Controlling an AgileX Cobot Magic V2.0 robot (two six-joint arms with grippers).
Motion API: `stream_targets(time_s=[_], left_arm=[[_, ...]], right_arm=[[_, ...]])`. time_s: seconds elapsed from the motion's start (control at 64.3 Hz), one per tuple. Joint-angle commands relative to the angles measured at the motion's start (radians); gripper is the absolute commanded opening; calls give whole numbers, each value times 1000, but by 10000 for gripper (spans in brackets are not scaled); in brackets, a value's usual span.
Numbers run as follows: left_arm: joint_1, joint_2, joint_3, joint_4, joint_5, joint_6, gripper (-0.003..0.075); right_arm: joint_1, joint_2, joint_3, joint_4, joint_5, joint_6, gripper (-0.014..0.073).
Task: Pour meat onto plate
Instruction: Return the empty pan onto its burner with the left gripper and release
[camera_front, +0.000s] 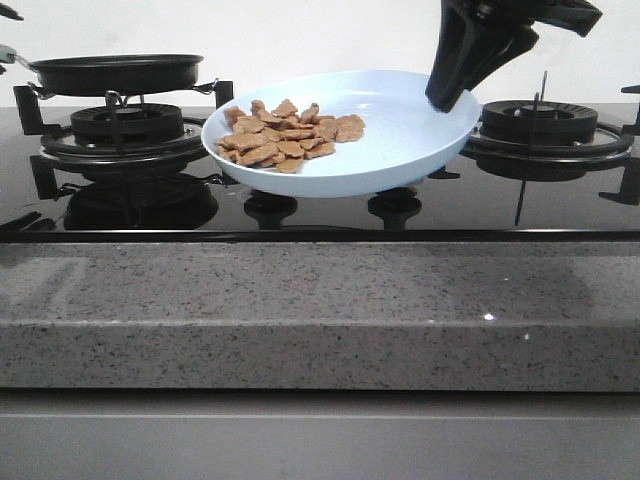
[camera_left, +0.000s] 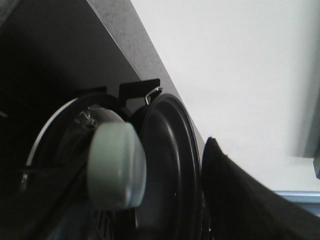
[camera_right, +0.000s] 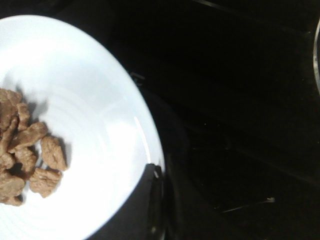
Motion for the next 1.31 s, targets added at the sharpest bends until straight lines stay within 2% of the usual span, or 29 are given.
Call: stream_targets(time_s=[0.0,0.187,0.28,0.42,0.544,0.746,0.808,0.964,1.088,1.29], left_arm=[[4,-55,-29,-24,81,-1,445],[4,-70,-29,146,128,-37,445],[4,-74,-29,181,176,-39,440],[4,-105,-29,228,180,-39,430],[4,-141,-29,266,180,-39,311],[2,-195,-29,302,193,-51,22],[2,-208,-29,308,208,-52,-20],[2,-278,-29,317,207,-52,-20],[-10,-378,-5,379,165,-37,-20],[-117,-636,159,614,-110,-21,-20]], right_arm=[[-2,-48,-24,24,-40,-4,-60],[-2,-48,-24,24,-40,-4,-60],[-2,-48,-24,24,-40,-4,-60],[-2,-48,-24,24,-40,-4,-60],[-2,-48,-24,24,-40,-4,-60],[-2,-48,-24,24,-40,-4,-60],[-2,-48,-24,24,-40,-4,-60],[-2,-48,-24,24,-40,-4,-60],[-2,-48,-24,24,-40,-4,-60],[-2,-48,-24,24,-40,-4,-60]])
